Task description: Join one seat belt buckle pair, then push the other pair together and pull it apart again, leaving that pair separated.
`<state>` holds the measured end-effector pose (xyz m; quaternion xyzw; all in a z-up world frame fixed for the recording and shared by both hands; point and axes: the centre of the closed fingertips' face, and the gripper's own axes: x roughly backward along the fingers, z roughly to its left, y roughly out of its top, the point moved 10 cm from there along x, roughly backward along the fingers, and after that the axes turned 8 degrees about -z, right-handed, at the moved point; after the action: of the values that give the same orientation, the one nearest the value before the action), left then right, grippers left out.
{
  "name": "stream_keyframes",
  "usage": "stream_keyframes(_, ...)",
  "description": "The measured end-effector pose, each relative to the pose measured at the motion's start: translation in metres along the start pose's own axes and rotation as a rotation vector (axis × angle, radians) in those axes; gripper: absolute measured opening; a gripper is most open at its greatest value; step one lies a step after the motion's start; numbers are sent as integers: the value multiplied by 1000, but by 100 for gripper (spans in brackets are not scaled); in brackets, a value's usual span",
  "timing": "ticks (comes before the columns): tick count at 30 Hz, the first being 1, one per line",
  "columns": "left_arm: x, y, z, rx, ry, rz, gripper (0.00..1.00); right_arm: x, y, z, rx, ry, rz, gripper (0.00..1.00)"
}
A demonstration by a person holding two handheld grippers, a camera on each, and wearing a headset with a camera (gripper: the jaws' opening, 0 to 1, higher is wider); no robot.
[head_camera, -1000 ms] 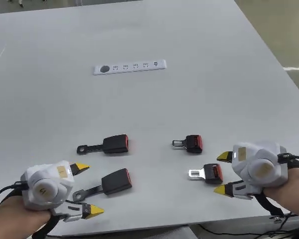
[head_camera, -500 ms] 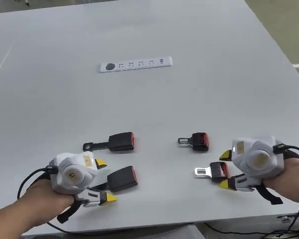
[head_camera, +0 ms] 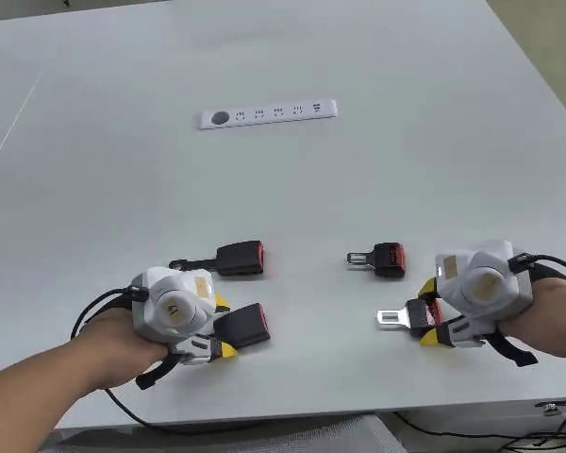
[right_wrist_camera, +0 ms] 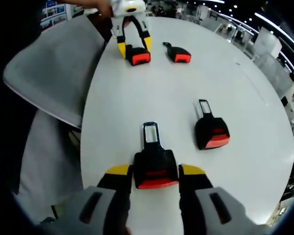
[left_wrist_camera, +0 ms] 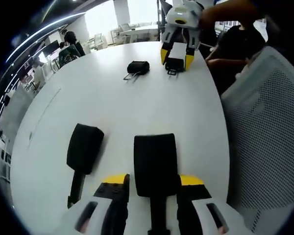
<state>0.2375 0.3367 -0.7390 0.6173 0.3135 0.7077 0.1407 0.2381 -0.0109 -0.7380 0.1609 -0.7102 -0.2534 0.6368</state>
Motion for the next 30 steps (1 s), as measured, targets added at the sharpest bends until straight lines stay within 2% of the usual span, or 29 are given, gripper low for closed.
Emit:
stream_keyframes(4,-2,2,0,-8,-42,11,35,1,-3,-4,2,25,13,36)
stream_keyframes(6,-3,4,0,-13,-46,25,34,0,-3,-5,-9,37,17,35)
stream_keyframes(7,-3,6,0,-28,-55,38,34,0,-3,-5,-37,42,30,35)
stream_keyframes(8,-4,6,0,-19,-62,48,33,0,-2,-6,-64,41,47,35)
stream_keyframes(12,-6,10,2,-50,-96,83,33,-1,1,-7,-27,55,72,34)
stream_keyframes(17,-8,12,2,-89,-124,98,33,-1,0,-6,-22,54,66,34)
stream_keyframes(26,-10,16,2,-113,-144,124,33,-1,1,-6,-31,49,69,34)
stream_keyframes(30,-10,17,2,-125,-152,137,33,-5,7,-2,-42,36,69,34)
